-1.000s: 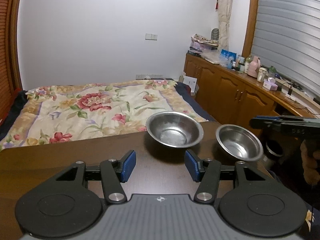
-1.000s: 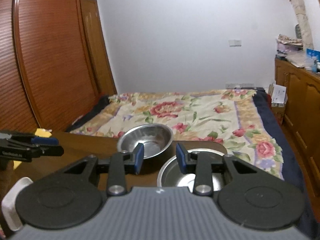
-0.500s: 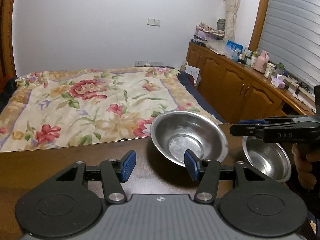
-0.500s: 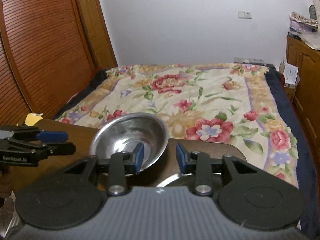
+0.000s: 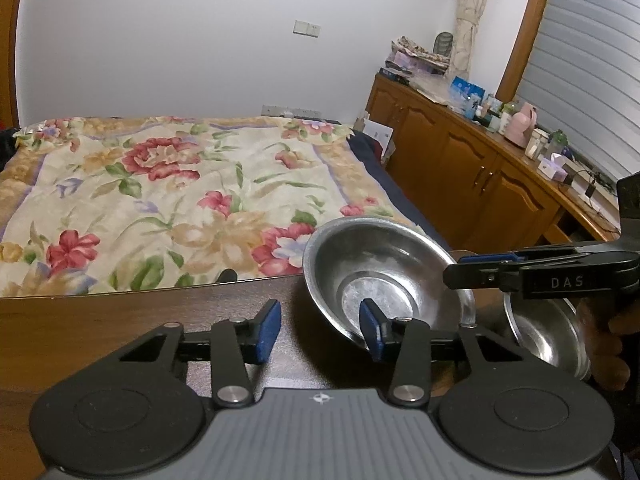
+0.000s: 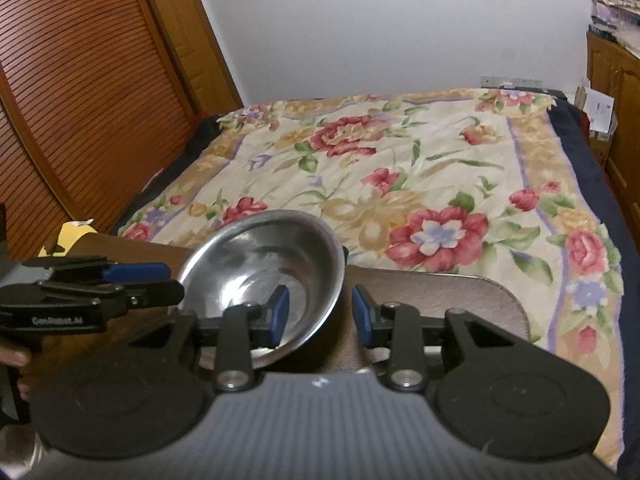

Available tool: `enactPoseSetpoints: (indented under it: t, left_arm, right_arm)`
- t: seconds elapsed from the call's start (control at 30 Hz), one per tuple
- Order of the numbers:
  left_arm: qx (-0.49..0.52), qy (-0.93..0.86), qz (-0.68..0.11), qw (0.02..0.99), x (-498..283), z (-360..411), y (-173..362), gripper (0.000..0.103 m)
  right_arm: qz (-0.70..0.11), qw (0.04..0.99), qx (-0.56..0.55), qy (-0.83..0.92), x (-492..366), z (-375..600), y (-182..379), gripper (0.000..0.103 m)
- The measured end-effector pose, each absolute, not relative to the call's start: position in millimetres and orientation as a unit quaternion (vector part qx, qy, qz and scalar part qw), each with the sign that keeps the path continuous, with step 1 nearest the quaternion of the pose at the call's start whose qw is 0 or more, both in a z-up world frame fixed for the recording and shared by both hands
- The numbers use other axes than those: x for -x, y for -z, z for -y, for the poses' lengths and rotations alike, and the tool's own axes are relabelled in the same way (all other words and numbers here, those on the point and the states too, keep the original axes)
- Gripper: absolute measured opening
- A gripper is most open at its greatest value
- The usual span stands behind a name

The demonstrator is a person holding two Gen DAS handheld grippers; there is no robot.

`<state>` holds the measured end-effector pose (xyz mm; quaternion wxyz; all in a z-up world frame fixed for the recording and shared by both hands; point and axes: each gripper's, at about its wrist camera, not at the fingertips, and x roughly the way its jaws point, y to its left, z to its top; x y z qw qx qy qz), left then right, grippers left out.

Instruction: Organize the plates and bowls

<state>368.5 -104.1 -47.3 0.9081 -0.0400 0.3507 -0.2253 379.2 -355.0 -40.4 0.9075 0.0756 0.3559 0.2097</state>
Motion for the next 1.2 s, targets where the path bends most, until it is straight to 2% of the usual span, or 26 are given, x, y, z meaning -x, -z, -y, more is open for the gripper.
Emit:
enactPoseSetpoints:
  t: [0.4, 0.67, 0.73, 1.2]
  left_arm:
    - [0.041, 0.232, -0.358, 0.904, -368.6, 108.7, 51.9, 0.036]
    - [0.041, 0.235, -0.364, 0.901, -366.9, 108.8, 53.5, 0.027]
    - [0.041, 0.235, -0.363, 0.901, -366.8, 109.7, 53.5, 0.025]
    - [0.041, 0.232, -0.352, 0.906, -349.0, 96.3, 39.8, 0.023]
  right_arm:
    - [-0.370, 0.899, -0.082, -0.219, -382.1, 352.5, 46.0, 0.033]
    - [-0.374, 0.894, -0.096, -0.229, -380.4, 353.7, 48.8, 0.026]
    - [-0.375, 0.893, -0.097, -0.231, -379.6, 353.4, 49.7, 0.019]
    - [-0.365, 0.891, -0.108, -0.247, -366.7, 349.0, 39.5, 0.019]
